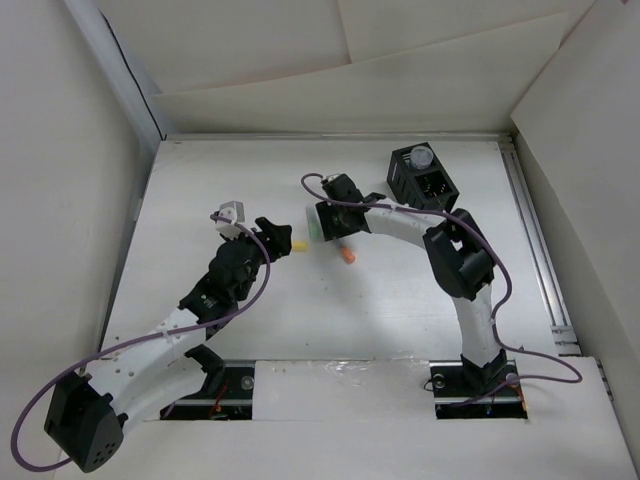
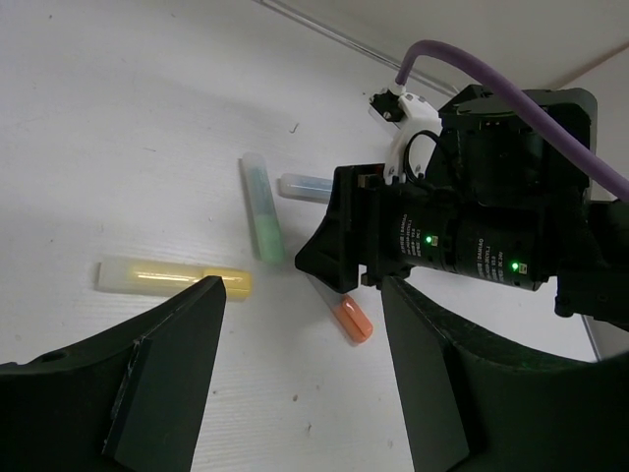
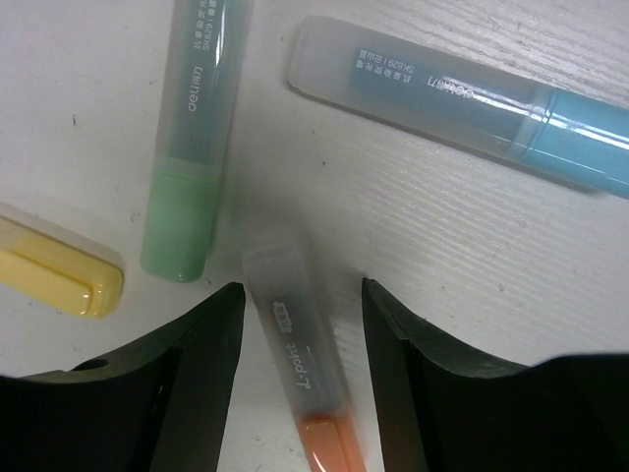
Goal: Sort the stationery into containers
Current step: Pick up the pen from the center of the board.
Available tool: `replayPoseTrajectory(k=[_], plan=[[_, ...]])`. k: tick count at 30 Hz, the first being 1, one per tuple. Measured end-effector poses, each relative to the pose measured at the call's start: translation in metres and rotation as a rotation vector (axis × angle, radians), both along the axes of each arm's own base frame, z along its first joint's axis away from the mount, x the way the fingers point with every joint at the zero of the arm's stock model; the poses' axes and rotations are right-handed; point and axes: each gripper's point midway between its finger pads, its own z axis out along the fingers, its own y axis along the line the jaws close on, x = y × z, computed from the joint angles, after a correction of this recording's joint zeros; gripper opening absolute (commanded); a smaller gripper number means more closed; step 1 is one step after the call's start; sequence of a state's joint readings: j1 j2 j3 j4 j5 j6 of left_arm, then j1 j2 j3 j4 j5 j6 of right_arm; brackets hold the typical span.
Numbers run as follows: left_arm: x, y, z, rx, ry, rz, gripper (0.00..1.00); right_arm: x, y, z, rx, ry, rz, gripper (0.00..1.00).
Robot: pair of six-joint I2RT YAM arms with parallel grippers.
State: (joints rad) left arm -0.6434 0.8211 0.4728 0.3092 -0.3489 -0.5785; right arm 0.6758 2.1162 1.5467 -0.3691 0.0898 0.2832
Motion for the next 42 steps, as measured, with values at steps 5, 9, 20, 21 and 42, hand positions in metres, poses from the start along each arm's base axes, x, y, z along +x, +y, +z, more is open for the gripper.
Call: replayPoseTrajectory(k=[5,9,20,21,42], plan=[[0.000,0.000,0.000,-0.001,-0.001,-0.001,0.62,0.003,0.000,0.000,-0.002,-0.006,-0.007,0.52],[0.000,0.000,0.001,-0.002,-0.002,-0.002,0.62,0.004,0.000,0.000,-0.003,-0.008,-0.015,0.46],[-0.002,-0.004,0.001,-0.005,0.000,-0.023,0.62,0.005,0.001,-0.001,0.003,-0.011,-0.023,0.54],[-0.002,-0.004,0.000,-0.004,0.001,-0.024,0.62,0.006,0.002,0.000,0.004,-0.014,-0.023,0.55],[-0.003,-0.003,0.004,-0.013,-0.009,-0.027,0.62,0.022,0.006,0.000,-0.002,-0.047,-0.053,0.24]])
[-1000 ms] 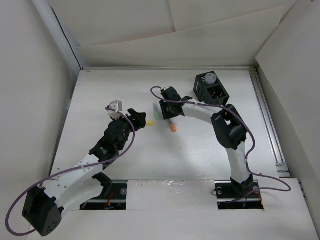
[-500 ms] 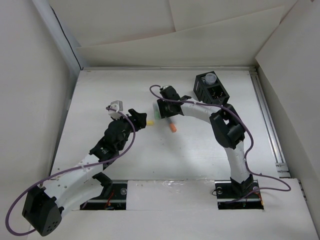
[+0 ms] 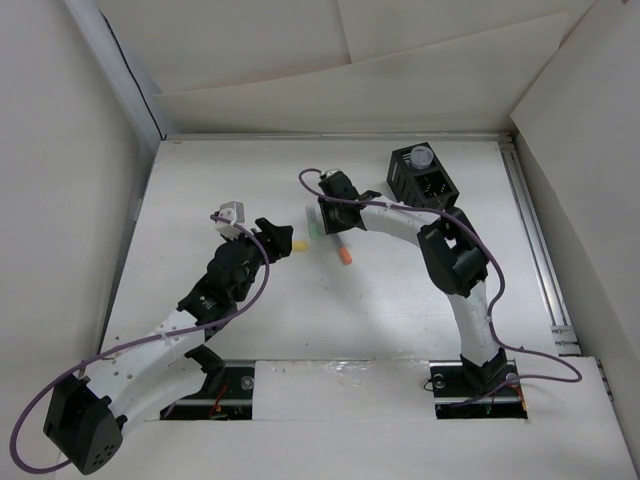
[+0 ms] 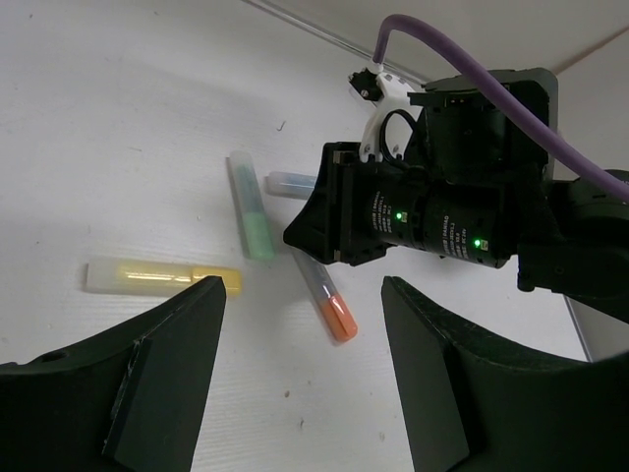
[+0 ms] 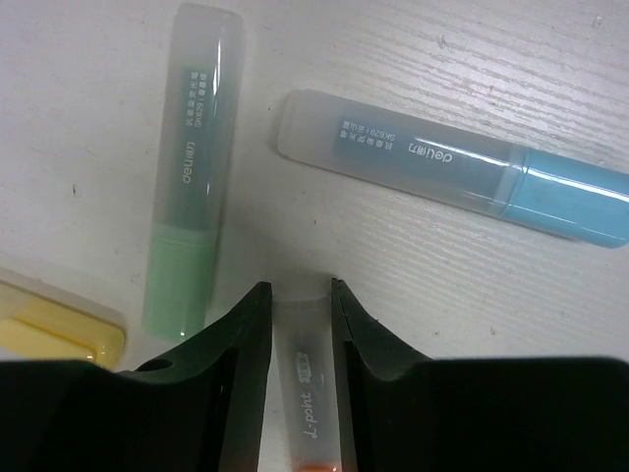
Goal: Sort the stationery into containers
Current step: Pick up the pen from the center of the board, then place the pen in the storage box.
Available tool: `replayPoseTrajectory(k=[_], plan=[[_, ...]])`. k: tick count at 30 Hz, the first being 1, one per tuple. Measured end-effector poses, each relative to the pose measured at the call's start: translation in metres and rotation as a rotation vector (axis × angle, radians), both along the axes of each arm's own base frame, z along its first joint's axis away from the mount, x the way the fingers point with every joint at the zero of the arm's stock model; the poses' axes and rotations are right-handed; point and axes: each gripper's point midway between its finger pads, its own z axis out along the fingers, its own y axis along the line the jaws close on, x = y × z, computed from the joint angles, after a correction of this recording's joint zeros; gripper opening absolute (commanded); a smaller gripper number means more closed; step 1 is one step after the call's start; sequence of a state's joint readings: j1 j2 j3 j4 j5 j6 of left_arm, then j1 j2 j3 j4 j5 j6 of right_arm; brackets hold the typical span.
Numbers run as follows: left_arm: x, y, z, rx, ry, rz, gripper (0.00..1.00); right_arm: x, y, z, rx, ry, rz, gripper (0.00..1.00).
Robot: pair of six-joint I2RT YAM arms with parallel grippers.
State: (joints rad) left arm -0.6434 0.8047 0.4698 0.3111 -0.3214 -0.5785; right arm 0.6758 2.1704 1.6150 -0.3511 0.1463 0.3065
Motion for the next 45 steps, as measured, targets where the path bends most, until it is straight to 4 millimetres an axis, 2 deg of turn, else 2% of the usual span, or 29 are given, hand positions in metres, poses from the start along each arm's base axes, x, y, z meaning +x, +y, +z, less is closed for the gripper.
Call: replayPoseTrajectory(k=[6,9,12,15,17,20,23,26,30,34,39,41,45], plan=[[-0.001,0.000,0.000,-0.001,-0.001,0.000,0.62,-0.001,0.000,0.002,0.016,-0.007,-0.009,0.20],[-0.001,0.001,0.001,-0.003,-0.004,0.000,0.62,-0.009,-0.005,0.014,0.044,-0.001,-0.009,0.20],[-0.001,0.001,0.001,-0.003,-0.004,0.000,0.62,-0.010,-0.010,0.048,0.112,-0.029,-0.019,0.20],[-0.001,0.000,0.001,-0.004,-0.004,-0.004,0.62,0.002,-0.025,0.104,0.211,-0.113,-0.065,0.20],[-0.001,0.000,0.001,-0.004,-0.004,-0.006,0.62,0.015,-0.043,0.148,0.277,-0.195,-0.117,0.20],[-0.002,-0.001,0.002,-0.006,-0.006,-0.011,0.62,0.036,-0.088,0.206,0.343,-0.328,-0.243,0.20],[-0.002,-0.003,0.002,-0.009,-0.007,-0.019,0.62,0.054,-0.146,0.243,0.364,-0.436,-0.413,0.20],[-0.002,-0.003,0.001,-0.008,-0.005,-0.023,0.62,0.069,-0.202,0.264,0.346,-0.532,-0.590,0.20],[-0.002,-0.004,0.001,-0.008,-0.004,-0.026,0.62,0.081,-0.264,0.275,0.292,-0.638,-0.801,0.19],[-0.002,-0.004,0.001,-0.008,-0.004,-0.026,0.62,0.093,-0.298,0.261,0.221,-0.677,-0.930,0.19],[-0.002,-0.004,0.001,-0.008,-0.004,-0.026,0.62,0.104,-0.315,0.222,0.120,-0.646,-1.007,0.18],[-0.002,-0.004,0.001,-0.008,-0.004,-0.026,0.62,0.106,-0.318,0.213,0.096,-0.640,-1.022,0.18],[-0.002,-0.004,0.001,-0.008,-0.004,-0.026,0.62,0.105,-0.325,0.209,0.071,-0.653,-1.052,0.18]])
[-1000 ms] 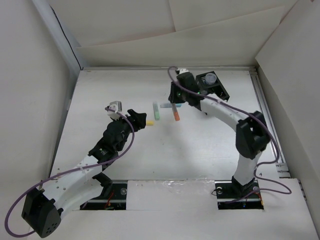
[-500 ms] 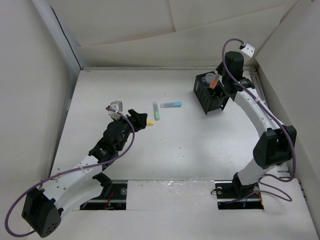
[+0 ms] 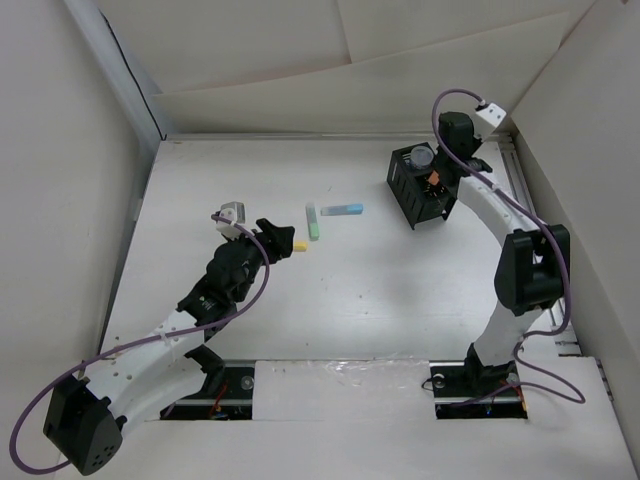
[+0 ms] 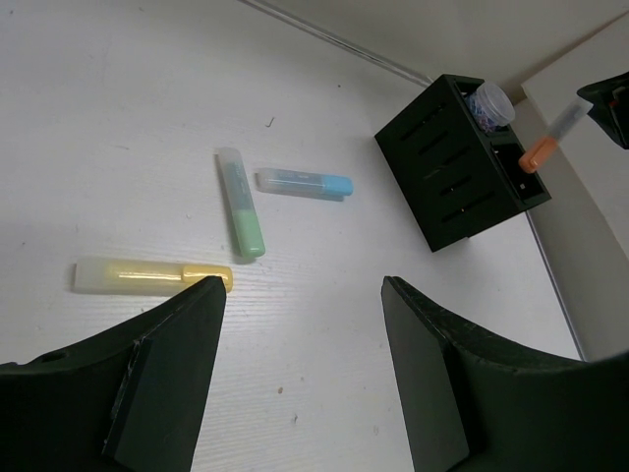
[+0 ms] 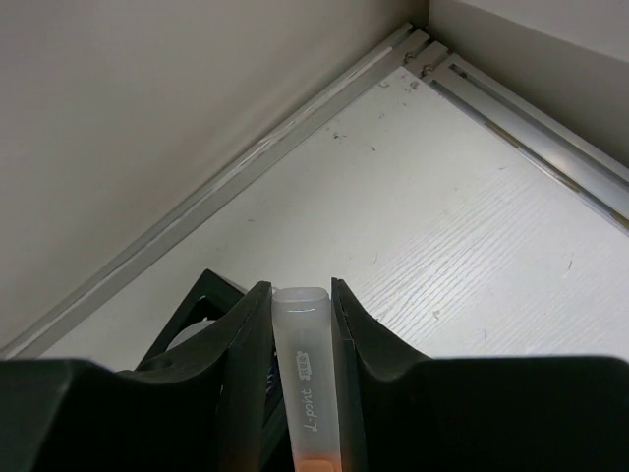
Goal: Sort the stationery into containers
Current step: Place the pen in the storage box.
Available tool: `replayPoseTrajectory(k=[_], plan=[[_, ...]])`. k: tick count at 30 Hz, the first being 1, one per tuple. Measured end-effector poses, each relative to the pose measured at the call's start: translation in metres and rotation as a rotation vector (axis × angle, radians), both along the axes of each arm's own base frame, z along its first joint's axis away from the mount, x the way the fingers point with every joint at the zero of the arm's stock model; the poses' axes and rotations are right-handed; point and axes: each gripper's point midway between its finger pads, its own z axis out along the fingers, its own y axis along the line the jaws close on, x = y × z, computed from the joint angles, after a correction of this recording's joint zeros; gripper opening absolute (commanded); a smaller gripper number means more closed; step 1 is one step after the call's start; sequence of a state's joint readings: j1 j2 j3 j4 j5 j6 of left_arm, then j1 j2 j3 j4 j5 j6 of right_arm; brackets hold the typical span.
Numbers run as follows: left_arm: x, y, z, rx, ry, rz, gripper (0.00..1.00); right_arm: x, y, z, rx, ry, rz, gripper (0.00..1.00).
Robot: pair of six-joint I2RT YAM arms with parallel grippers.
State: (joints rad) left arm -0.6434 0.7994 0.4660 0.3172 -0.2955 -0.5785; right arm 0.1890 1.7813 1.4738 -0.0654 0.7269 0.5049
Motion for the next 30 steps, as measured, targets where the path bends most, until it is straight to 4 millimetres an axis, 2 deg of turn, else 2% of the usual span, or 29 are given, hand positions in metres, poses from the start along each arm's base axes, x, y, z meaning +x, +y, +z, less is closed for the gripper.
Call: replayPoseTrajectory(k=[4,8,11,12,14,15,17,21,24,25,26,29,30], plan=[[0.000,0.000,0.000,0.000,0.000,0.000,0.62,-0.001,-0.003,-0.003,-0.010,-0.010,-0.023,0.20],[0.000,0.000,0.000,0.000,0.000,0.000,0.62,-0.009,-0.004,-0.022,-0.026,0.023,-0.041,0.23],[0.000,0.000,0.000,0.000,0.000,0.000,0.62,-0.015,0.000,-0.038,-0.031,0.055,-0.038,0.39],[0.000,0.000,0.000,0.000,0.000,0.000,0.62,-0.017,0.002,-0.042,-0.031,0.063,-0.034,0.50],[0.000,0.000,0.000,0.000,0.000,0.000,0.62,-0.019,0.004,-0.046,-0.027,0.068,-0.032,0.59],[0.000,0.000,0.000,0.000,0.000,0.000,0.62,-0.019,0.007,-0.046,-0.025,0.065,-0.029,0.66],[0.000,0.000,0.000,0.000,0.000,0.000,0.62,-0.021,0.011,-0.041,-0.022,0.056,-0.021,0.70],[0.000,0.000,0.000,0.000,0.000,0.000,0.62,-0.028,0.024,-0.015,-0.014,0.005,0.011,0.72],[0.000,0.000,0.000,0.000,0.000,0.000,0.62,-0.036,0.042,0.014,0.000,-0.051,0.060,0.56],[0.000,0.000,0.000,0.000,0.000,0.000,0.62,-0.039,0.051,0.023,0.008,-0.070,0.086,0.48],[0.000,0.000,0.000,0.000,0.000,0.000,0.62,-0.042,0.061,0.030,0.013,-0.082,0.120,0.33],[0.000,0.000,0.001,-0.001,-0.002,0.000,0.62,-0.046,0.106,0.042,0.041,-0.107,0.277,0.09],[0.000,0.000,0.001,-0.002,-0.002,0.001,0.62,-0.046,0.124,0.042,0.051,-0.102,0.339,0.06]])
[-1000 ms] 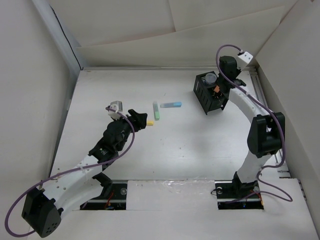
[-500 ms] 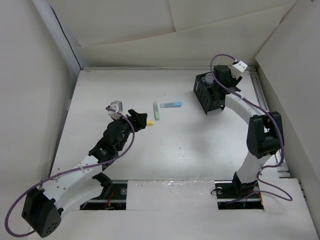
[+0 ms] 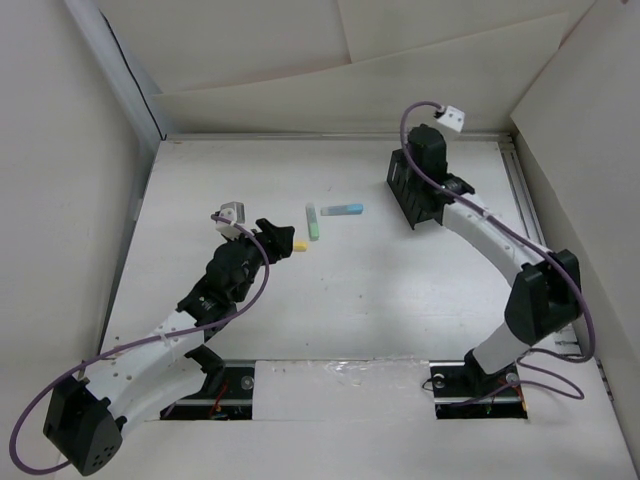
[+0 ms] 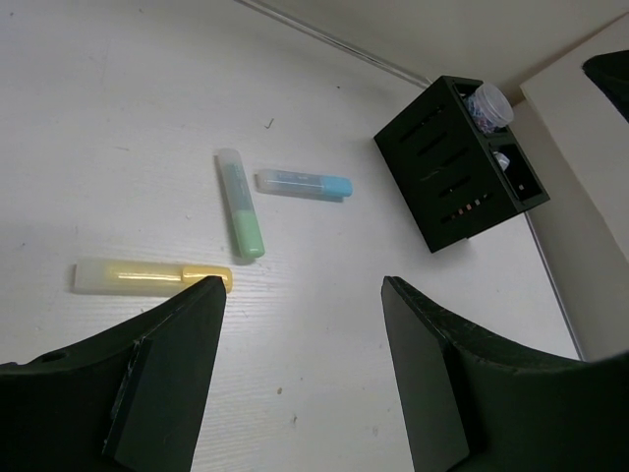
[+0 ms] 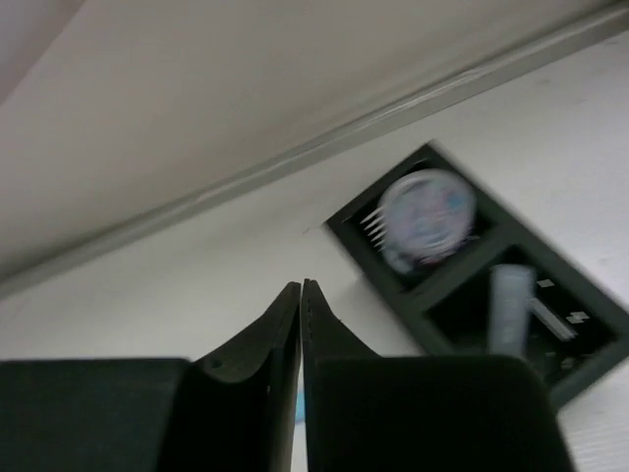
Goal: Sort the stationery into containers
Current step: Place the pen in the storage box, then pick up the pen from the center of the board.
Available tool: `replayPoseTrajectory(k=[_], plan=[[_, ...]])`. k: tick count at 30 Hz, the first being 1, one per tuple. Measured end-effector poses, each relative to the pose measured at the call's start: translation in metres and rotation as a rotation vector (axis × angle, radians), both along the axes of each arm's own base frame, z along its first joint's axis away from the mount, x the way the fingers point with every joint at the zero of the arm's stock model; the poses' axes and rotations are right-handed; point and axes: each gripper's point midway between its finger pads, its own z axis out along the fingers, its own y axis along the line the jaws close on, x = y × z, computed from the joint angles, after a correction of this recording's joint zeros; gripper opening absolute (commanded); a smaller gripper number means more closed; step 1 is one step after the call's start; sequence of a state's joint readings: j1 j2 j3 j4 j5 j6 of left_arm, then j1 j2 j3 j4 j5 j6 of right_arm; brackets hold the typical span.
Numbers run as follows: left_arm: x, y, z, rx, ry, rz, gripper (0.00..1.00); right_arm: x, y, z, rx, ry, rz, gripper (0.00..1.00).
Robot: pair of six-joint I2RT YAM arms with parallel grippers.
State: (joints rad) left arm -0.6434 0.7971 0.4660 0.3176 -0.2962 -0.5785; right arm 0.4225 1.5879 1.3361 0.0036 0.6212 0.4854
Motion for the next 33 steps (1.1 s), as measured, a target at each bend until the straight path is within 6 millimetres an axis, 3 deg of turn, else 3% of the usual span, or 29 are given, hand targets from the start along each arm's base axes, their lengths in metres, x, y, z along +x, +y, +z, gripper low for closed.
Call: replayPoseTrajectory(k=[4,8,13,14,17,21,27,33], plan=[[-0.001,0.002,0.003,-0.007,-0.008,0.007,0.60,0.002,0.084,-0.022,0.006,0.056,0.248,0.03],[-0.006,0.012,0.012,-0.035,-0.043,0.035,0.60,-0.006,0.167,-0.077,-0.015,0.175,0.470,0.03],[-0.018,0.030,0.024,-0.086,-0.108,0.081,0.60,-0.019,0.235,-0.148,-0.068,0.331,0.632,0.12],[-0.019,0.033,0.026,-0.093,-0.116,0.090,0.60,-0.019,0.244,-0.157,-0.079,0.355,0.647,0.23],[-0.020,0.037,0.032,-0.109,-0.135,0.105,0.60,-0.010,0.261,-0.180,-0.103,0.403,0.666,0.41],[-0.018,0.035,0.026,-0.095,-0.118,0.106,0.60,0.003,0.266,-0.199,-0.129,0.440,0.653,0.53],[-0.015,0.032,0.017,-0.072,-0.090,0.101,0.60,0.016,0.266,-0.210,-0.156,0.467,0.614,0.54],[-0.015,0.032,0.017,-0.072,-0.090,0.101,0.60,0.018,0.261,-0.223,-0.179,0.502,0.595,0.46]])
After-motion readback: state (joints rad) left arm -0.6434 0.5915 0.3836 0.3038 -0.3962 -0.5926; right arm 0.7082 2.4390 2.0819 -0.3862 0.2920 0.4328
